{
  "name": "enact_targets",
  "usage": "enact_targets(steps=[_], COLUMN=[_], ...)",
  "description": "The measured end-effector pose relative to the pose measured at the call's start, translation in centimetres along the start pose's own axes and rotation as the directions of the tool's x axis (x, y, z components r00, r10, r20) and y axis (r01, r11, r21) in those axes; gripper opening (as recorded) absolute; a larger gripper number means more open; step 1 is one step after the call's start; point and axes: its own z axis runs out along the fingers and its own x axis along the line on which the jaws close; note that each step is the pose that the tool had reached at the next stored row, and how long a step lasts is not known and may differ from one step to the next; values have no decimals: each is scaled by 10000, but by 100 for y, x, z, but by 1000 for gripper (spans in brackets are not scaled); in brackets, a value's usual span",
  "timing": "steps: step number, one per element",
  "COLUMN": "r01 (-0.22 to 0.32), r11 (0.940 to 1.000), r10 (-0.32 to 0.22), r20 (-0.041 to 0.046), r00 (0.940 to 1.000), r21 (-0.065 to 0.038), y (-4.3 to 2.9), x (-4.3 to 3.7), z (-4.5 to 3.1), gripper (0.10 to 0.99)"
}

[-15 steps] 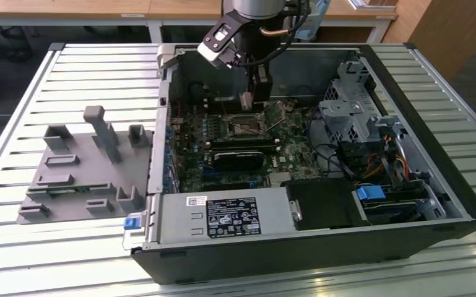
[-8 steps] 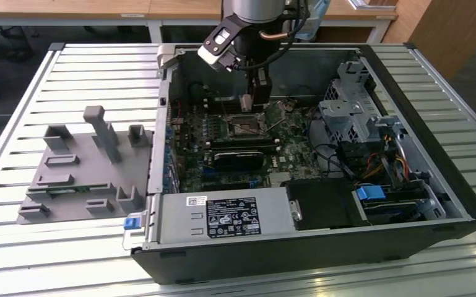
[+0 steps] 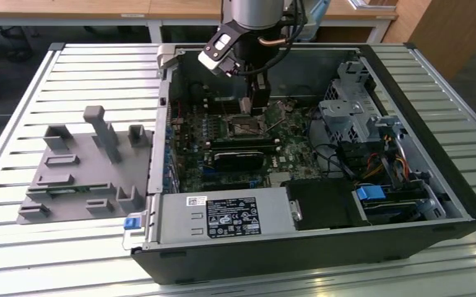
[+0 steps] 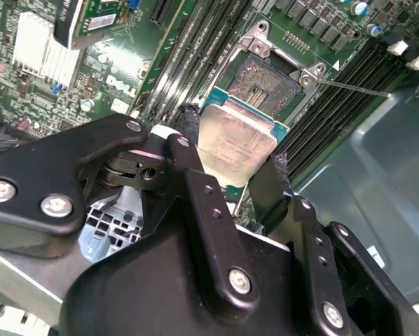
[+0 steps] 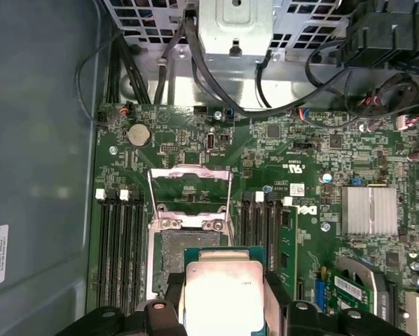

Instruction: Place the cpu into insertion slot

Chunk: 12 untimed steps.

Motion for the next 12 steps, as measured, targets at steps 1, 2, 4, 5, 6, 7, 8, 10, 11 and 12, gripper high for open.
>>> enact_targets(steps=[1,2,4,5,6,7,8,10,11,12], r01=[6,9,13,15,19,29,54,137,183,207], r11=[10000,10000,10000,10000,10000,10000,10000,9999,9998,9998], r10=[-6,-9,-13,-15,-19,-29,-54,-137,-183,-207], r20=[0,0,-1,-1,-3,-3,-4,-11,-15,-16], r00=[10000,10000,10000,10000,10000,10000,10000,9999,9998,9998], r21=[1,1,1,0,-1,-1,1,0,-1,0], y=[-1,-2,-4,-6,-7,-8,-9,-12,-13,-15], x=[6,13,28,37,45,53,58,67,73,80], z=[15,30,59,74,90,105,120,152,168,184], gripper=[533,533,533,533,533,533,533,533,533,533])
